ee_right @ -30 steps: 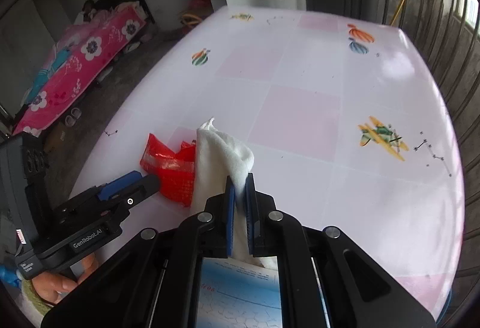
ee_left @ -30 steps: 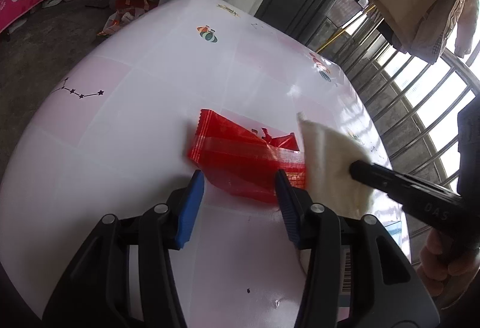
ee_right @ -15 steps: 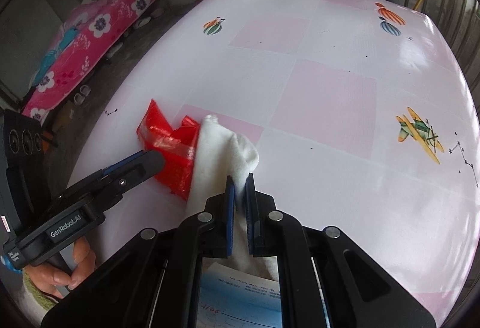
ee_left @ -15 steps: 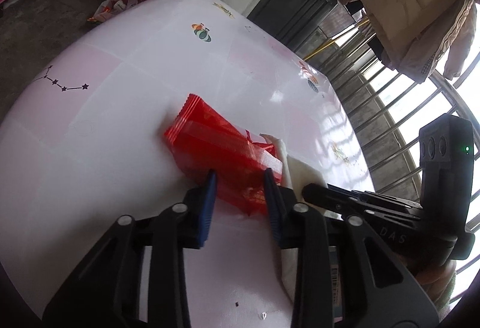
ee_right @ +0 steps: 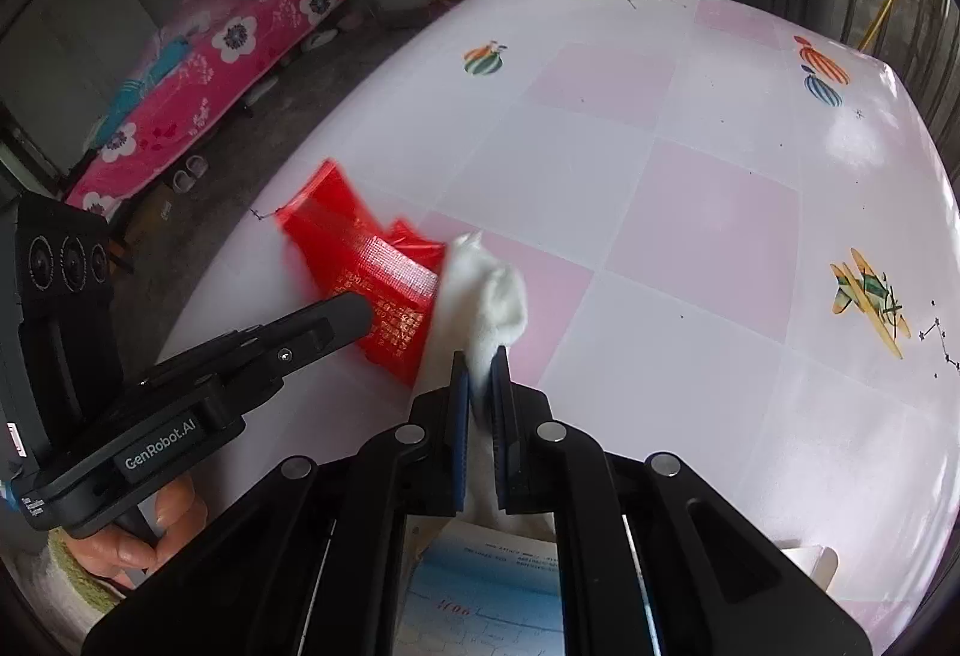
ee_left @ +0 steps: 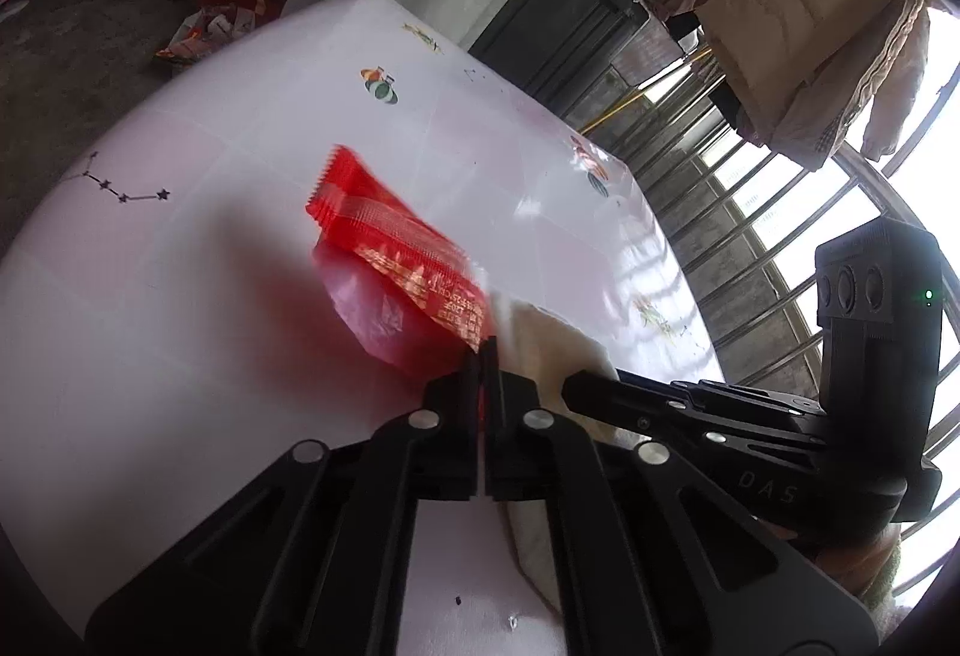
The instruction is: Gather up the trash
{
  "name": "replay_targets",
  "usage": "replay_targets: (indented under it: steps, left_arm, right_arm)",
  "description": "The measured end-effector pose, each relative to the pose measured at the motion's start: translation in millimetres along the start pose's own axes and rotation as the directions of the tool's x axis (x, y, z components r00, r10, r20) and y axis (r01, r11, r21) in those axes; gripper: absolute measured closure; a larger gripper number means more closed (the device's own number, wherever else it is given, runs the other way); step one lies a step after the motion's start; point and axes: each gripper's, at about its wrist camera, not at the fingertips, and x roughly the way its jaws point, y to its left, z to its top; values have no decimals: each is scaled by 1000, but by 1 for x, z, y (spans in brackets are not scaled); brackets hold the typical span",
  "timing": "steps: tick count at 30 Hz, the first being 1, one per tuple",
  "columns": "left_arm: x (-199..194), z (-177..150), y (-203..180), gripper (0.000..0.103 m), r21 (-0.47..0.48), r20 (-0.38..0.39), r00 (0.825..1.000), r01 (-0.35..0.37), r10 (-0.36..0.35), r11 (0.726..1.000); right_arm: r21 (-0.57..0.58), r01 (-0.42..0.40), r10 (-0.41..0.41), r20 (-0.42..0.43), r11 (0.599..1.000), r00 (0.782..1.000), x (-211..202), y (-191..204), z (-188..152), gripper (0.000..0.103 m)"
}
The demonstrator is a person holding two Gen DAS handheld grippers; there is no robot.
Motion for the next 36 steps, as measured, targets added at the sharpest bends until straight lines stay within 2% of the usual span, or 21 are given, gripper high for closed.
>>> replay_targets:
  steps: [8, 13, 17, 20, 22, 25, 28, 29, 33, 36]
  left_arm:
    - [-39, 8, -2, 103, 17, 78, 997, -7, 5, 1000]
    - [-72, 11, -14, 103, 52, 131, 991, -19, 12, 998]
    - [-101, 15, -34, 103, 96, 177, 984, -18, 0, 995]
    - [-121, 18, -56, 103, 144, 202, 979, -4, -26, 990]
    - [-132, 18, -76, 103, 190, 205, 977, 15, -54, 982]
    - [-139, 15, -105, 103, 239, 181, 978, 56, -101, 969]
    - [-137, 1, -147, 103, 312, 116, 976, 141, -185, 940]
    - [-134, -4, -159, 103, 333, 93, 974, 167, -208, 928]
    - [-109, -35, -218, 103, 418, -40, 952, 293, -305, 860]
    - [-75, -66, -274, 103, 453, -212, 903, 430, -374, 781]
  right_arm:
    - [17, 2, -4, 138, 1000, 990, -39, -1, 1, 96]
    - [48, -4, -10, 282, 999, 959, -78, -2, 4, 96]
    - [94, -32, -8, 396, 995, 918, -116, -7, 6, 96]
    - [117, -49, -13, 479, 992, 878, -151, -12, 4, 96]
    - [123, -53, -21, 534, 991, 845, -175, -15, 0, 96]
    - [136, -36, -56, 619, 990, 784, -222, -24, -20, 96]
    - [165, 25, -127, 648, 986, 751, -262, -36, -47, 96]
    - [176, 45, -150, 648, 983, 747, -272, -41, -55, 96]
    - [275, 181, -317, 613, 944, 723, -321, -70, -106, 96]
    - [385, 267, -454, 556, 883, 696, -352, -101, -152, 96]
